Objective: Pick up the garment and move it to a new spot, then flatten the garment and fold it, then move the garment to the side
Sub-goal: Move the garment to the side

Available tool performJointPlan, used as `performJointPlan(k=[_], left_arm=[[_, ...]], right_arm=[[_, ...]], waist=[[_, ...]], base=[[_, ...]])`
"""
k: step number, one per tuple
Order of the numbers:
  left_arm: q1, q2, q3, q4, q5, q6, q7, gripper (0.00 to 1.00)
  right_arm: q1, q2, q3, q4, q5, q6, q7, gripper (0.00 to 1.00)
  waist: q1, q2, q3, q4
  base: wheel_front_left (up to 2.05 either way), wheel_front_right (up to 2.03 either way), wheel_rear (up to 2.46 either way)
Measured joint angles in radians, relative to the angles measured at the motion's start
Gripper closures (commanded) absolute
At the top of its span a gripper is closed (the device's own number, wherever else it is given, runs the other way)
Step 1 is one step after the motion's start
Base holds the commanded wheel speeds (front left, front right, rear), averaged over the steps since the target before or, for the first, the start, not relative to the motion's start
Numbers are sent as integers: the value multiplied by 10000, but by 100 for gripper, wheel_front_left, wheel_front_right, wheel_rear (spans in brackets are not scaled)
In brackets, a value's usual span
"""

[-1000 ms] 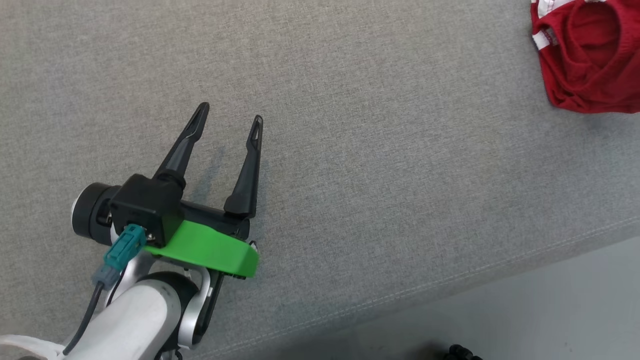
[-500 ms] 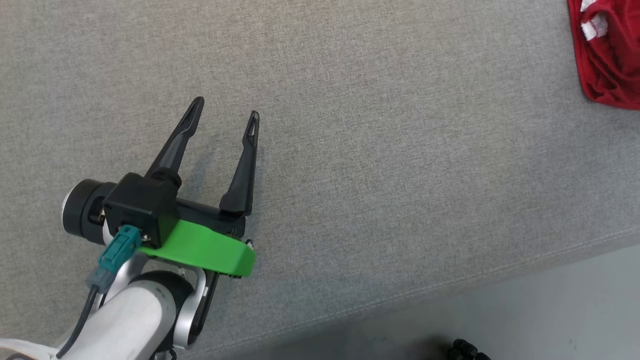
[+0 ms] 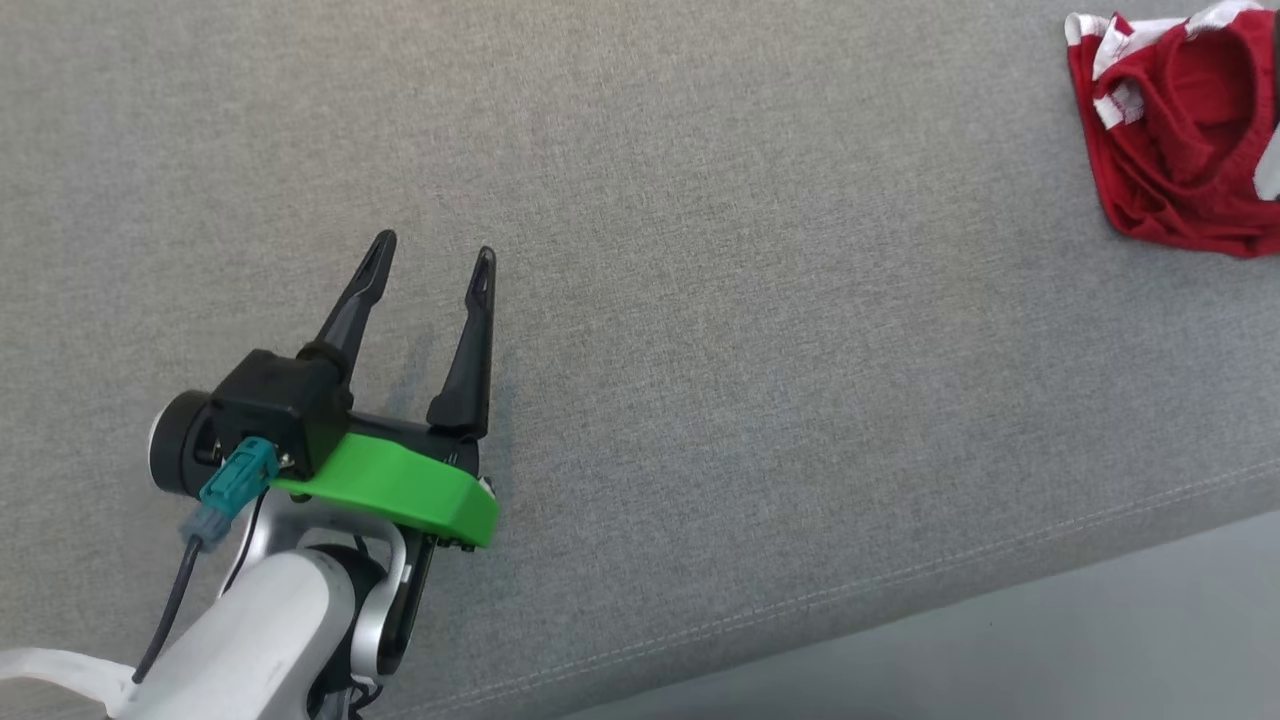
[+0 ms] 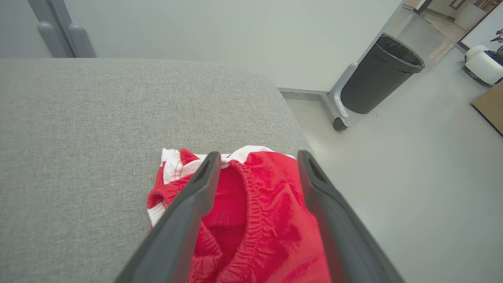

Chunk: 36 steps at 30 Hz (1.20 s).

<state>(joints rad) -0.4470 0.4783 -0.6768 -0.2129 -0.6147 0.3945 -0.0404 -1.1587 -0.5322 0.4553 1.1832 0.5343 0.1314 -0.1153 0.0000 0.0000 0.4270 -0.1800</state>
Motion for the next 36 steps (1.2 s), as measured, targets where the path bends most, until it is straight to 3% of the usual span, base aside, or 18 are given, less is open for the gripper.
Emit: performJointPlan(k=[9, 18, 30, 36], left_arm=[[762, -134, 575, 1570, -984, -491, -821, 0], [1882, 412, 1170, 2855, -1818, -1005, -1390, 0], [3065, 483, 1747, 3308, -2261, -1127, -1987, 0], [3626, 447, 2134, 3173, -2303, -1143, -2151, 0]], right_arm=[[1216, 414, 667, -1344, 723, 0, -357, 0], [2594, 1099, 767, -1893, 978, 0, -884, 0], [4270, 1946, 199, -3149, 849, -2, -1315, 0], [5406, 2512, -573, -4192, 347, -2, -1396, 0]], waist=[[0, 0, -1474, 182], [-1, 0, -2921, 551], [-1, 0, -4119, 1226], [-1, 0, -4480, 1580]], base=[[0, 0, 0], [0, 0, 0], [0, 0, 0], [0, 0, 0]])
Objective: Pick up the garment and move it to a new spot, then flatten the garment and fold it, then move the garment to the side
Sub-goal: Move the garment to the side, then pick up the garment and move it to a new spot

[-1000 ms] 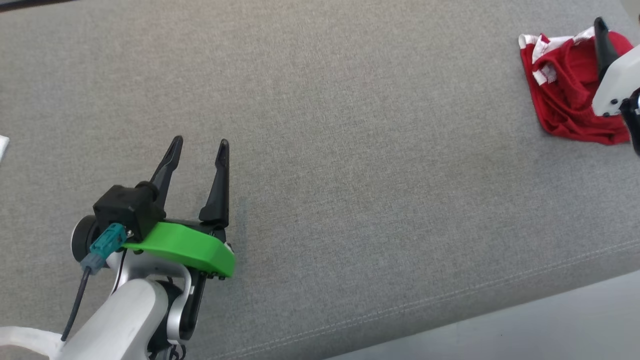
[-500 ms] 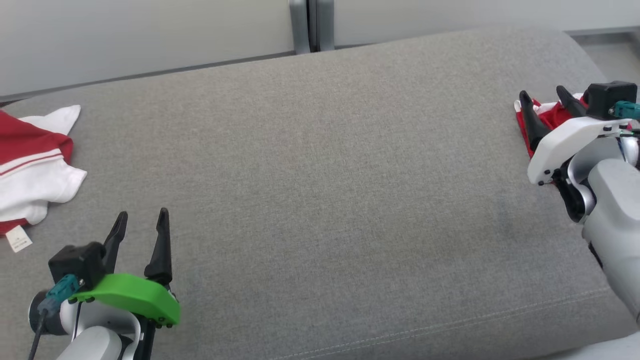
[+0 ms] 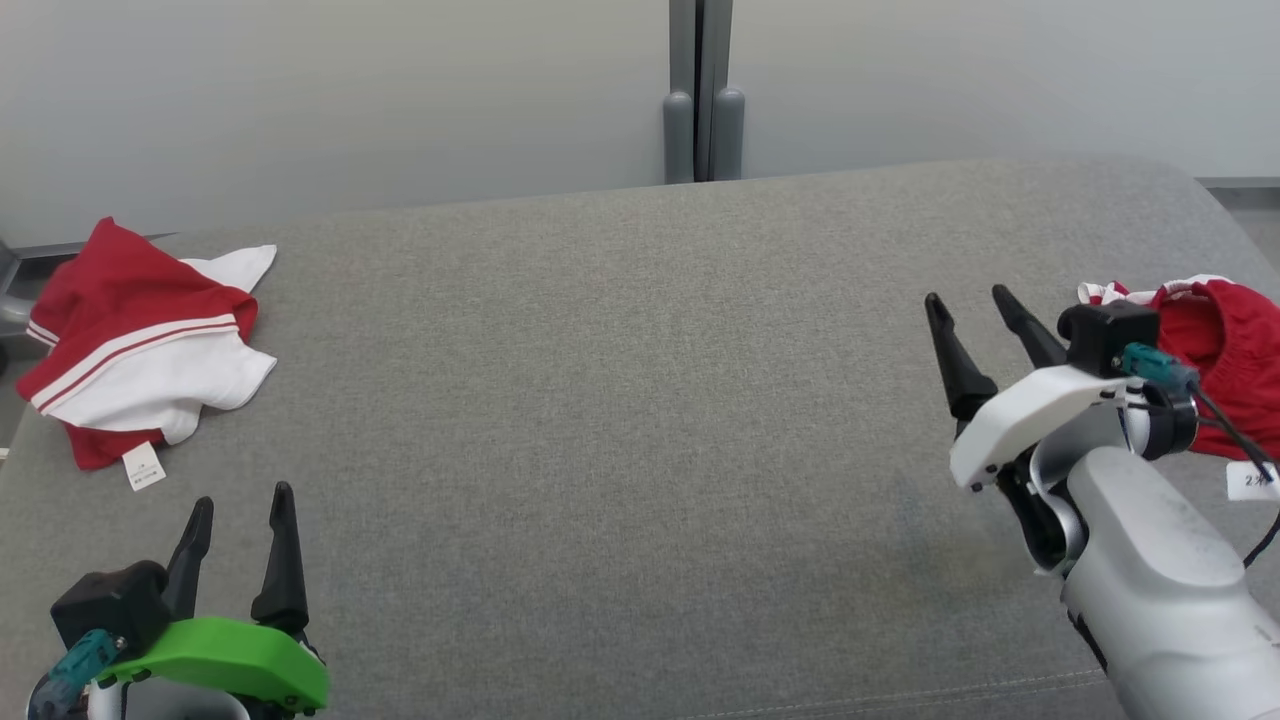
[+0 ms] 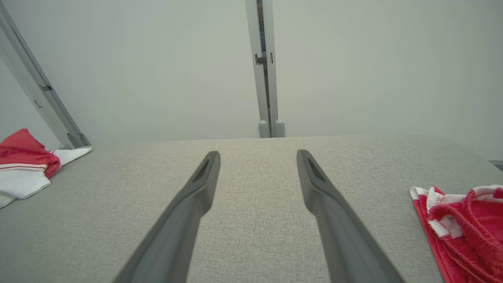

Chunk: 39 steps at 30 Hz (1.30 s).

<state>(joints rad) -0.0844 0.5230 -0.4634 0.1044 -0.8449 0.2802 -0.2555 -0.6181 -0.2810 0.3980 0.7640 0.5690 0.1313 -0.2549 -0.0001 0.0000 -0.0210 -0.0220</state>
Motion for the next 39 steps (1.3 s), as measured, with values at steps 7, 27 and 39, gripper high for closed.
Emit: performJointPlan(k=[7, 27, 39], left_arm=[[655, -77, 487, -153, 29, 0, -44, 0], [1357, -644, 508, -360, 410, -180, -67, 0], [1340, -573, 345, -115, 558, -263, -19, 0]], right_arm=[[1559, 834, -1290, -1398, -1195, 0, 46, 0], [5458, 2301, -3110, -6094, -2966, -2, 2276, 0], [5686, 2314, -2938, -6301, -2895, -2, 2359, 0]], waist=[[0, 0, -268, 231], [0, 0, -672, 377], [0, 0, -759, 367]], base=[[0, 0, 0], [0, 0, 0], [0, 0, 0]])
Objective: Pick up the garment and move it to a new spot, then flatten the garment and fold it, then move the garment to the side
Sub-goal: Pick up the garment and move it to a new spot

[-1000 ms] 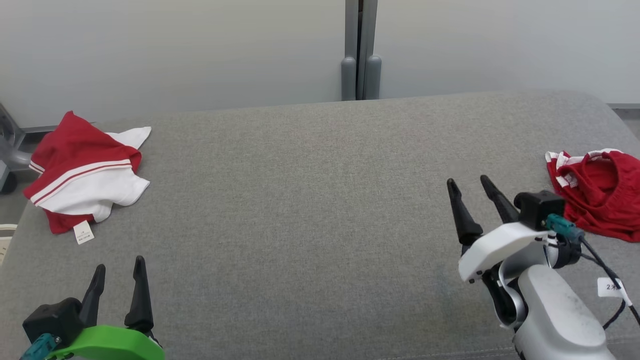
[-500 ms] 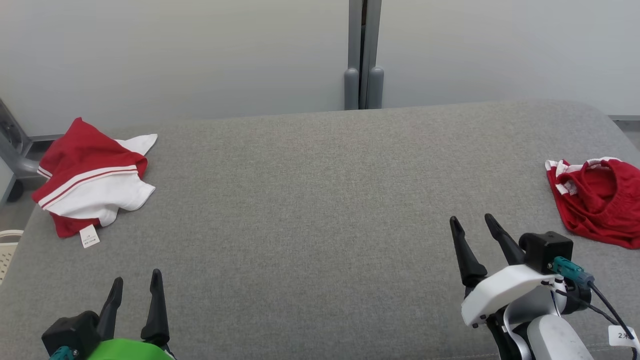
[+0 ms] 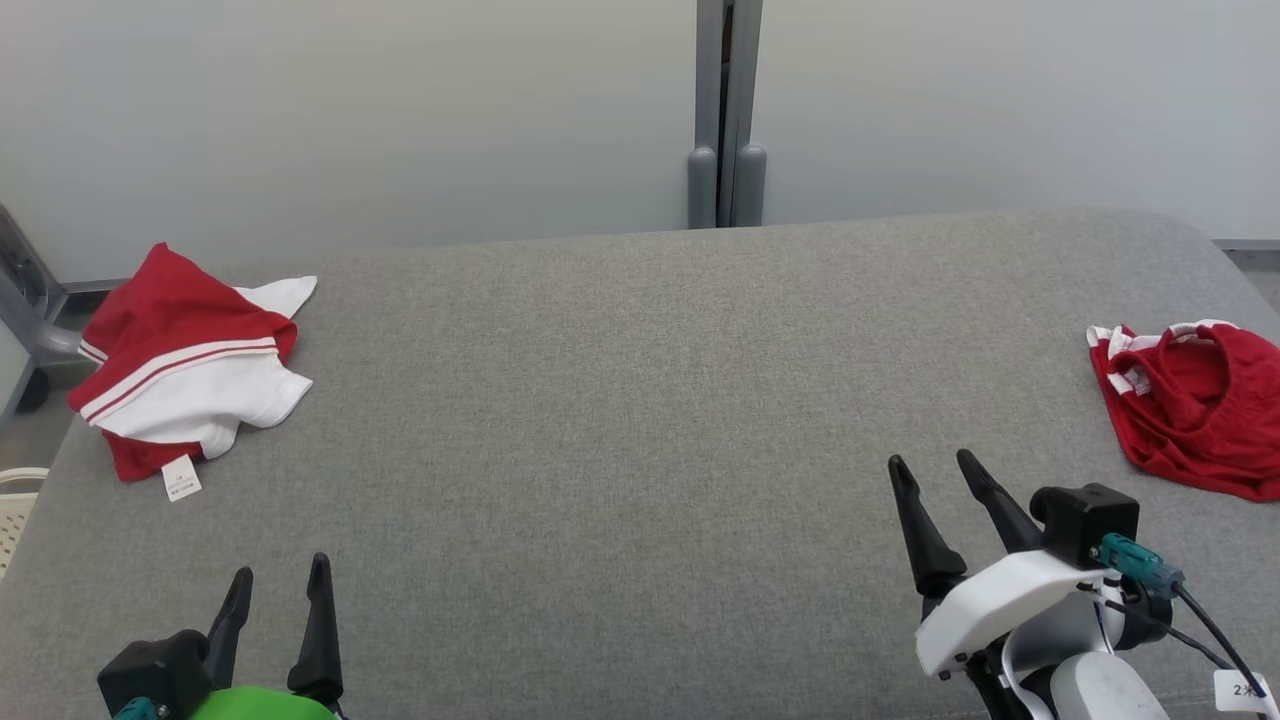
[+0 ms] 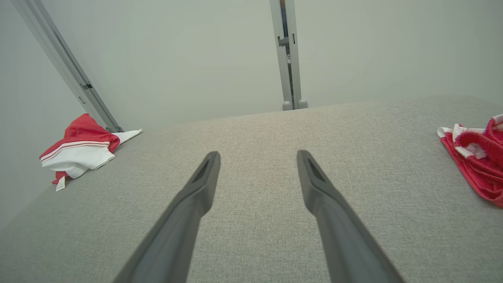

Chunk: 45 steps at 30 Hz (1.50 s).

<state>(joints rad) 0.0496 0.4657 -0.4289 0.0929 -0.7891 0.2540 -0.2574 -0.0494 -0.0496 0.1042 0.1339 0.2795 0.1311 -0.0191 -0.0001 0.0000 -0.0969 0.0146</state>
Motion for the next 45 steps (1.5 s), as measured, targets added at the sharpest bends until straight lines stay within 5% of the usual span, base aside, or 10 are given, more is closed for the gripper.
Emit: performJointPlan(k=[21, 45], left_arm=[[-291, 263, -132, 96, 90, -90, 146, 0], [-380, 635, 107, -408, 226, 201, 301, 0]], right_arm=[[158, -2, -194, -140, -69, 0, 0, 0], [187, 4, -278, -111, 107, 0, -280, 0]], waist=[[0, 0, 19, 507], [0, 0, 185, 4084]], base=[[0, 0, 0], [0, 0, 0]])
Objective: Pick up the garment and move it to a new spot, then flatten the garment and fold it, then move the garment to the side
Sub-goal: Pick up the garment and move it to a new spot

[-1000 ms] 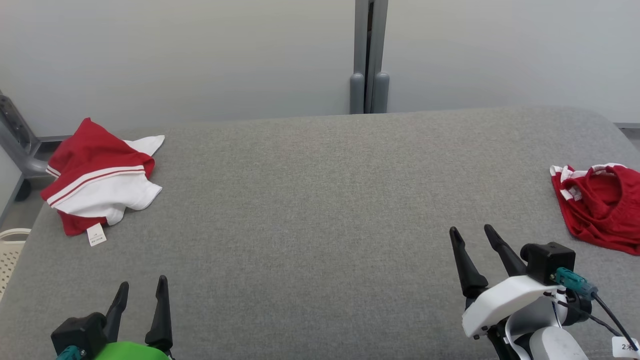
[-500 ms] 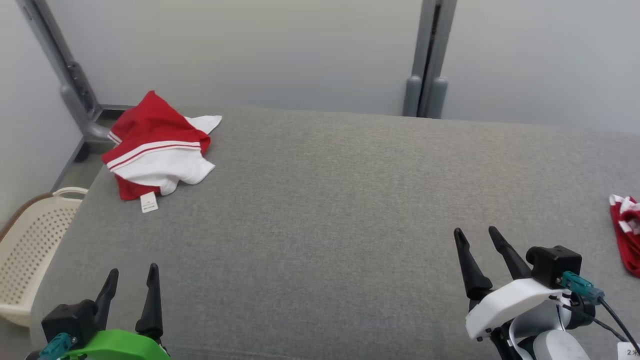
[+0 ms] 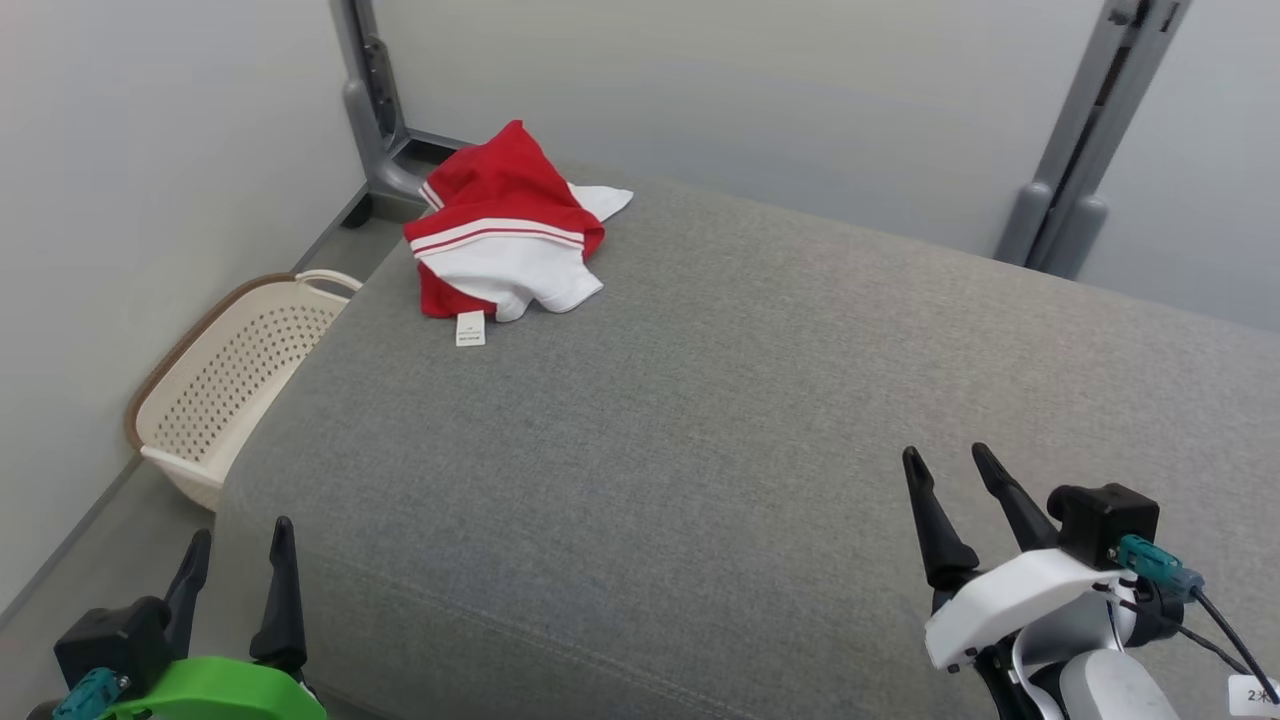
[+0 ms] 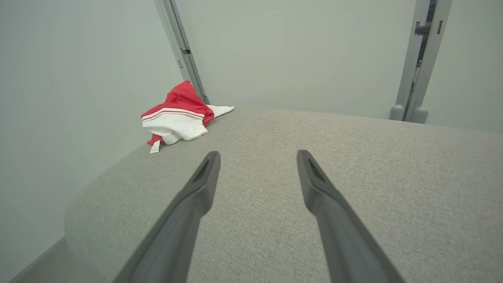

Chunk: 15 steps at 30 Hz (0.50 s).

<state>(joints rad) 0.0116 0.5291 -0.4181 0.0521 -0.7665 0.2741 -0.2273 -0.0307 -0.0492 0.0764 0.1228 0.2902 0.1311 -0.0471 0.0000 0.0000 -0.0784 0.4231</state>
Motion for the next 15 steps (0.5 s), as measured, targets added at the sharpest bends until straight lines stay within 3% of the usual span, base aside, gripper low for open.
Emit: performJointPlan(k=[6, 15], left_arm=[[238, 4, 244, -184, -17, 138, -115, 0], [239, 77, 205, -385, 56, 242, 15, 0]], right_arm=[[-377, 12, 244, 75, -33, 0, 15, 0], [-457, 6, 288, 284, -36, 0, 0, 0]], waist=[[0, 0, 264, 613], [0, 0, 409, 760]], base=[[0, 0, 0], [0, 0, 0]])
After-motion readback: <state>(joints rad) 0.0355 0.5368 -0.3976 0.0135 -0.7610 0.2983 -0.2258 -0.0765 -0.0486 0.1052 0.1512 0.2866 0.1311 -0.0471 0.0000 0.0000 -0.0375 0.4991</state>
